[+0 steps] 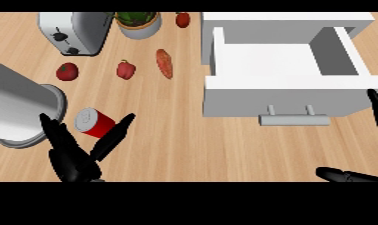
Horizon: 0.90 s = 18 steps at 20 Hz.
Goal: Pick up the can, place it into the drawer and close the drawer
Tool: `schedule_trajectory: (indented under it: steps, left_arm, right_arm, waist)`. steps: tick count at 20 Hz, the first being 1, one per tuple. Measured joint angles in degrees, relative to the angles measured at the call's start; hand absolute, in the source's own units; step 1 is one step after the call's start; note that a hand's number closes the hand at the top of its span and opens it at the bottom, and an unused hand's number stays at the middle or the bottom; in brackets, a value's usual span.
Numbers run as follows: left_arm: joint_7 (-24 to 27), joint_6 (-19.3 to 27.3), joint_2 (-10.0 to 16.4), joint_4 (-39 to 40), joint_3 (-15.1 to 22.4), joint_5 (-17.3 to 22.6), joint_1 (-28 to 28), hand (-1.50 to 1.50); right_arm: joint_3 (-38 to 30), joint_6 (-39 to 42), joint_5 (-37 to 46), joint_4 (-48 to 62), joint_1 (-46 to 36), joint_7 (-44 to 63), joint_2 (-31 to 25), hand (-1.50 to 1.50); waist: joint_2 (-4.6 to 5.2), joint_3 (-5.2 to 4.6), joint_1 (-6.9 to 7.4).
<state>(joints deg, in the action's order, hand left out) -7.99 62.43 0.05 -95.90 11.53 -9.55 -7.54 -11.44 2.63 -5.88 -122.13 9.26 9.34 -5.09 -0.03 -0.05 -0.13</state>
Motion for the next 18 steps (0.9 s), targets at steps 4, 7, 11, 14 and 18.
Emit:
schedule_trajectory:
  steps: [4,7,11,14,18]
  left_arm:
    - [8.8,1.0,0.0,4.2,-0.7,8.5,-0.3,-1.5]
    - [14.9,1.0,0.0,6.4,-1.2,14.8,-0.6,-1.5]
    - [23.4,-2.1,0.0,11.2,-3.9,23.6,-0.7,-1.5]
    - [28.0,-5.0,0.0,15.5,-7.1,27.8,0.4,-1.5]
    - [34.4,-7.3,0.0,21.5,-8.7,33.8,2.3,-1.5]
  right_arm:
    - [-0.6,0.3,-0.4,-1.8,0.4,1.5,-0.1,-1.5]
    - [-1.3,0.7,-0.8,-2.4,0.5,2.2,-0.3,-1.5]
    - [-1.7,0.5,-0.8,-3.7,-0.8,4.5,-0.8,-1.5]
    - [-2.6,1.1,-1.5,-4.5,0.1,4.4,-0.6,-1.5]
    - [-1.9,1.1,0.0,-4.1,0.0,3.9,0.4,-1.5]
  waist:
    - [-0.01,-0.01,0.04]
    - [-0.01,0.0,0.07]
    - [-0.01,0.0,0.12]
    - [-0.01,0.0,0.06]
    - [0.01,0.02,0.05]
